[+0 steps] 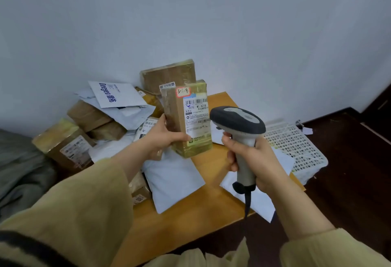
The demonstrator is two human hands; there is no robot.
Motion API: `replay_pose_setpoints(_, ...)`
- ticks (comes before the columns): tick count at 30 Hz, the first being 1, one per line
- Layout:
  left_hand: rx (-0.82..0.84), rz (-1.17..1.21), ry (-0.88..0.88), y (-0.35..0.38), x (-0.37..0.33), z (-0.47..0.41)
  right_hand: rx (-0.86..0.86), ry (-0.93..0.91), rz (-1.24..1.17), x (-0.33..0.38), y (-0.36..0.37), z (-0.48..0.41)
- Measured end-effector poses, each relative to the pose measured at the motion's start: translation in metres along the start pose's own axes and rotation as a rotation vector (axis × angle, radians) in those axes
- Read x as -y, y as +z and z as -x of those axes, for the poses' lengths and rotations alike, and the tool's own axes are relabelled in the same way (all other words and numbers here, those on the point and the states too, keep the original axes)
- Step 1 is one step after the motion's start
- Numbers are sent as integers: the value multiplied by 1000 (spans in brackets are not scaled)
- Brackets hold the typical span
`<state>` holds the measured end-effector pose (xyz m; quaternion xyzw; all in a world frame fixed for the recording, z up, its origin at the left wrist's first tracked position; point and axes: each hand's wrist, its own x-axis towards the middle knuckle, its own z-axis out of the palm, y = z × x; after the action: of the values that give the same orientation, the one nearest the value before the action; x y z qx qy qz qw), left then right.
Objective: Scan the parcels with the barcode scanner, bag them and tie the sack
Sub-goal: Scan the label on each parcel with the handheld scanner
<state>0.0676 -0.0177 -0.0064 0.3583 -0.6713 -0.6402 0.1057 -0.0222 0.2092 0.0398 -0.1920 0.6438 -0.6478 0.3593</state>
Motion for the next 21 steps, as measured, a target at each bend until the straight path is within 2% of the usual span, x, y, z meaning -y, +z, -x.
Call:
replay_pose_setpoints(8, -36, -85, 29, 4, 4, -6, -21, 28, 38, 6, -3, 17)
replay_pose_setpoints(21, -72, -164, 21, 9, 6, -15, -44, 18, -29, 13, -12, 32)
